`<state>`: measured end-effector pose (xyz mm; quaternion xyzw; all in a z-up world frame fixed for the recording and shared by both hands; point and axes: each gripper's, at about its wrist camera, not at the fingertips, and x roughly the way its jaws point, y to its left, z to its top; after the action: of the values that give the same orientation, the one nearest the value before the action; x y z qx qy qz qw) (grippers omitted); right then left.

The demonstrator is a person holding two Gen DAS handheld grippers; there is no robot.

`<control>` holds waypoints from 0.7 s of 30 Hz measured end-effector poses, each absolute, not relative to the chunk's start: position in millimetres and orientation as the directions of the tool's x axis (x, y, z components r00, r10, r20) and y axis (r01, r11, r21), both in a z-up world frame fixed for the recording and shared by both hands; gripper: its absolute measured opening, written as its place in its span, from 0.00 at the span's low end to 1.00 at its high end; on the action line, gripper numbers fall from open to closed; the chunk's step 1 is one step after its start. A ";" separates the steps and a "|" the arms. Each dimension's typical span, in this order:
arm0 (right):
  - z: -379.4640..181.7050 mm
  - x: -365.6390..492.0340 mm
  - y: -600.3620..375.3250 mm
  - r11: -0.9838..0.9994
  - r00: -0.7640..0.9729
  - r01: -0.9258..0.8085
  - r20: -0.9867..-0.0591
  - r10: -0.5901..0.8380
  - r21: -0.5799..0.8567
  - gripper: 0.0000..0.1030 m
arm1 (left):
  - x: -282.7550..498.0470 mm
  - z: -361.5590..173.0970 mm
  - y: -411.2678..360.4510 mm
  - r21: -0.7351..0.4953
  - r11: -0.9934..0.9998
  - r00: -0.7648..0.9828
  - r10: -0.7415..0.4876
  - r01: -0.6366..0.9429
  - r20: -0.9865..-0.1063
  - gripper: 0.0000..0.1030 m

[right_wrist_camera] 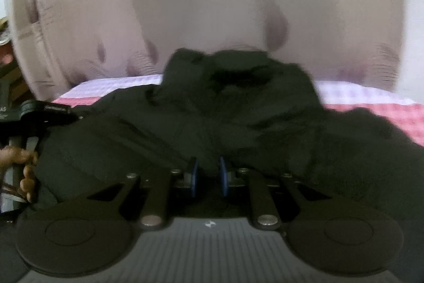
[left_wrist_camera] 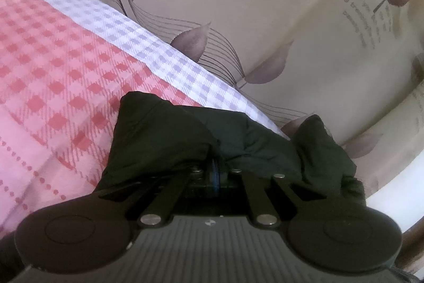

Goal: Fold large clothes

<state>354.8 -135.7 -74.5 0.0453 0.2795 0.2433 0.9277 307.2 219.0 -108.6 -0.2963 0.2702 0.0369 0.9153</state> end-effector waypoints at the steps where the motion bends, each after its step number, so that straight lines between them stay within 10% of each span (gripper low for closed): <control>1: -73.8 349.5 -138.6 0.884 0.727 -0.424 -0.508 0.462 0.197 0.16 | 307.0 -108.1 218.1 -0.517 0.825 0.852 -0.087 -0.229 -0.517 0.11; 15: -92.2 354.3 -162.2 0.867 0.710 -0.402 -0.497 0.498 0.295 0.15 | 299.0 -94.5 213.6 -0.433 0.877 0.838 -0.069 -0.208 -0.542 0.14; 16: -88.2 348.9 -170.0 0.866 0.706 -0.387 -0.502 0.500 0.317 0.16 | 288.7 -84.9 212.5 -0.412 0.892 0.841 -0.070 -0.188 -0.537 0.19; 18: -69.3 320.1 -195.8 0.882 0.741 -0.302 -0.493 0.456 0.363 0.23 | 252.6 -64.0 210.9 -0.415 0.902 0.871 -0.107 -0.118 -0.480 0.78; 21: -46.4 235.1 -248.9 0.855 0.806 -0.337 -0.348 0.478 0.393 0.52 | 177.1 -33.2 209.4 -0.374 0.927 0.913 -0.162 0.011 -0.374 0.99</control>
<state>235.1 -248.9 -46.4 0.1580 0.2225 0.2175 0.9371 177.1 209.4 -33.2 -0.1850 0.2034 -0.0450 0.9604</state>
